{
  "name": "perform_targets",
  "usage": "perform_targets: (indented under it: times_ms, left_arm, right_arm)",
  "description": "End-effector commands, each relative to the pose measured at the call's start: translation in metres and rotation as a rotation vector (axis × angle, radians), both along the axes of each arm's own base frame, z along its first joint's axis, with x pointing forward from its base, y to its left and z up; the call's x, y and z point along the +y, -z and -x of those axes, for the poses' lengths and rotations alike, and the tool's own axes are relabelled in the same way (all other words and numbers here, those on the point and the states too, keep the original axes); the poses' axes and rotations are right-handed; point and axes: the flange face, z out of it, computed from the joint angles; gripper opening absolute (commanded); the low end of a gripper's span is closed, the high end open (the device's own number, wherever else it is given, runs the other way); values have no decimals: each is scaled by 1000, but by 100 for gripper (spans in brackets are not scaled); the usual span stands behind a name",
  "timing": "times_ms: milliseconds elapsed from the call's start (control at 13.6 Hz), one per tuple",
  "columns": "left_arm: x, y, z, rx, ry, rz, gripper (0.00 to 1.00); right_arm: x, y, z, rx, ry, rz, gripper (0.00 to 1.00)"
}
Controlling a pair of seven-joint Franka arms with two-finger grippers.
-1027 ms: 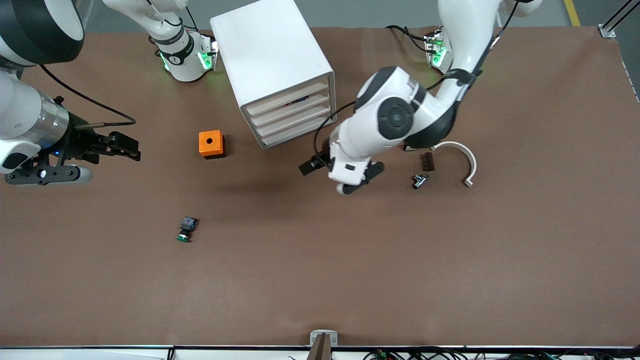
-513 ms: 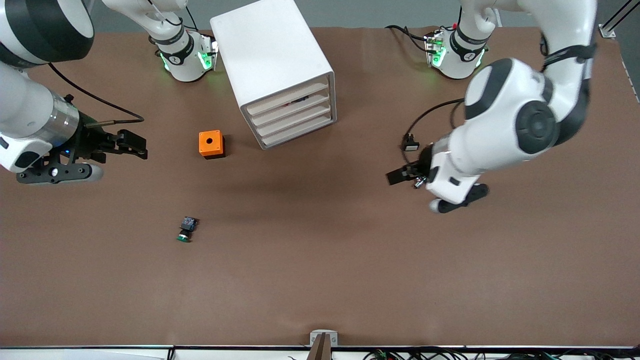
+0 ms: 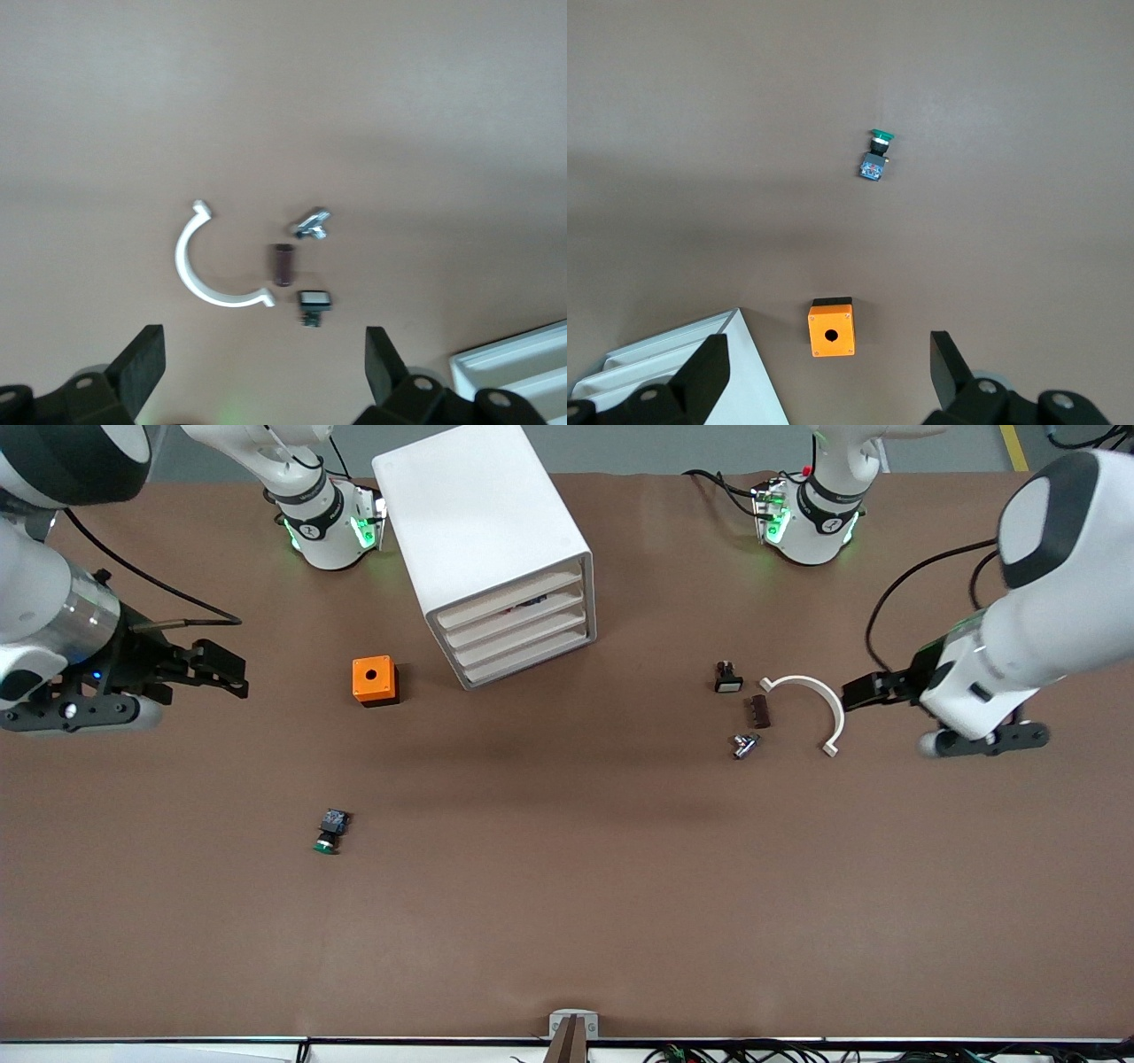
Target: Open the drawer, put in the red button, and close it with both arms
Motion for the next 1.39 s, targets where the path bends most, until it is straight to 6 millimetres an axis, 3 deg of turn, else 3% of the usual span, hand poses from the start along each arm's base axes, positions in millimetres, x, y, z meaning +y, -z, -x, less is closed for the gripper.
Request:
perform_targets:
  times_ms: [0, 147, 293, 513, 660, 807, 1027, 1320]
  left_arm:
    - [21, -5, 36, -74, 16, -50, 99]
    - [29, -18, 37, -102, 13, -82, 99]
    - [35, -42, 38, -153, 17, -99, 99]
    - [58, -72, 32, -211, 43, -97, 99]
    - [78, -80, 33, -217, 83, -97, 99]
    - [76, -84, 30, -221, 61, -94, 99]
    - [70, -95, 21, -247, 69, -78, 100]
    - [64, -95, 15, -250, 81, -73, 100]
  right_arm:
    - [-6, -21, 19, -32, 19, 15, 100]
    - [-20, -23, 20, -26, 43, 17, 100]
    - [-32, -23, 20, -18, 61, 19, 100]
    - [-31, -22, 23, -13, 66, 21, 100]
    - [-33, -19, 26, -9, 69, 25, 100]
    - [-43, -18, 25, -4, 87, 24, 100]
    - [-42, -16, 26, 2, 87, 24, 100]
    - [-43, -15, 26, 4, 87, 24, 100]
